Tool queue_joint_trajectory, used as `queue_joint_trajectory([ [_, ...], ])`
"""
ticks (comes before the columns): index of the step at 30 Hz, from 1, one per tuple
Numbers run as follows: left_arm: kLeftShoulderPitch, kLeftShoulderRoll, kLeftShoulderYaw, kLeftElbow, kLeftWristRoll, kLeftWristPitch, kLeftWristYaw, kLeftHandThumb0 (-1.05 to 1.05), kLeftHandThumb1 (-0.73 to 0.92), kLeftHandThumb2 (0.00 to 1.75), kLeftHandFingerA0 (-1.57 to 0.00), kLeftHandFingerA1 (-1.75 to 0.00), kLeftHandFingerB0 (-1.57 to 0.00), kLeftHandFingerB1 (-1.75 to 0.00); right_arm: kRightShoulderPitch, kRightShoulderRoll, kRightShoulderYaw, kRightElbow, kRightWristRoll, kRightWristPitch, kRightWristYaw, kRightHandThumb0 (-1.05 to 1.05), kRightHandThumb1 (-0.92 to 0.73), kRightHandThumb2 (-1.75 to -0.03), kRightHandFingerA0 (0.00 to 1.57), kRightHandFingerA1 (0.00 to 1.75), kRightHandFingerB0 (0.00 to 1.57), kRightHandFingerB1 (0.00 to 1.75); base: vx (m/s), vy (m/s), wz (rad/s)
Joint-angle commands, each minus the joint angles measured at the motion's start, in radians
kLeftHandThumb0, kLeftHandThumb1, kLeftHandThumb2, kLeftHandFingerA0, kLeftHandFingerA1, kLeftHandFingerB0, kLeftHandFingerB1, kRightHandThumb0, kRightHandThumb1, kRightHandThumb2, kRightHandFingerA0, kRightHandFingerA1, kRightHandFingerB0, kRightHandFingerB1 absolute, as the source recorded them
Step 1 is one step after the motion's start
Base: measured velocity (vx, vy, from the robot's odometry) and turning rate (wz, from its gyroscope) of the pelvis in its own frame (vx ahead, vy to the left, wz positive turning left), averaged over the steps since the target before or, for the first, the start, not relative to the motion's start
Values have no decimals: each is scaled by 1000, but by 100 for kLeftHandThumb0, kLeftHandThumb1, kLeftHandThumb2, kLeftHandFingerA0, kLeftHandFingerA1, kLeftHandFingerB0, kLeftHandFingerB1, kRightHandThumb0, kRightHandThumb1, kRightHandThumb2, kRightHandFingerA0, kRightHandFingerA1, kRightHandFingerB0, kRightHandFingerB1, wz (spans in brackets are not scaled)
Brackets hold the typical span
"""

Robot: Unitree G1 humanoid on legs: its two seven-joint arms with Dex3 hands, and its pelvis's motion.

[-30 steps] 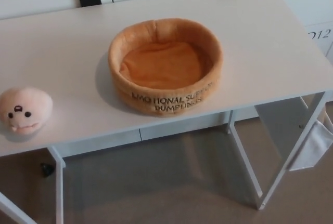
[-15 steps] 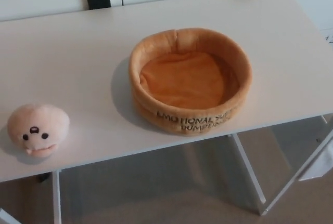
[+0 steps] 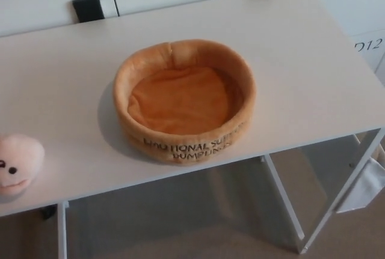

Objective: The robot walks towards a table in front, picks a dumpling toy with left hand and puts it in an orange round plate

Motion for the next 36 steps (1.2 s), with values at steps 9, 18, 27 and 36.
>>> queue_joint_trajectory([
  [9, 1, 44, 0, -10, -5, -19, -95, -27, 59, 58, -83, -98, -32, -31, 20, 6, -17, 3, 20, -5, -6, -39, -66, -60, 90, 51, 42, 34, 40, 109, 6],
  [18, 10, 47, 12, -27, -16, -33, -128, -27, 59, 58, -82, -99, -30, -31, 11, 6, -17, 7, 17, -7, -7, -40, -67, -60, 90, 51, 41, 33, 4, -7, 1],
  [27, 81, 82, -18, -165, 21, -58, -93, -33, 57, 57, -64, -68, -32, -31, 13, 9, -20, 7, 17, 0, -11, -40, -67, -61, 92, 53, 40, 34, 0, 0, 0],
  [36, 681, 144, 175, -959, -128, -286, -145, -64, 56, 57, -33, -63, -28, -50, 27, -10, -32, 2, 22, -8, -14, -40, -67, -61, 91, 52, 41, 34, 0, 0, 0],
])
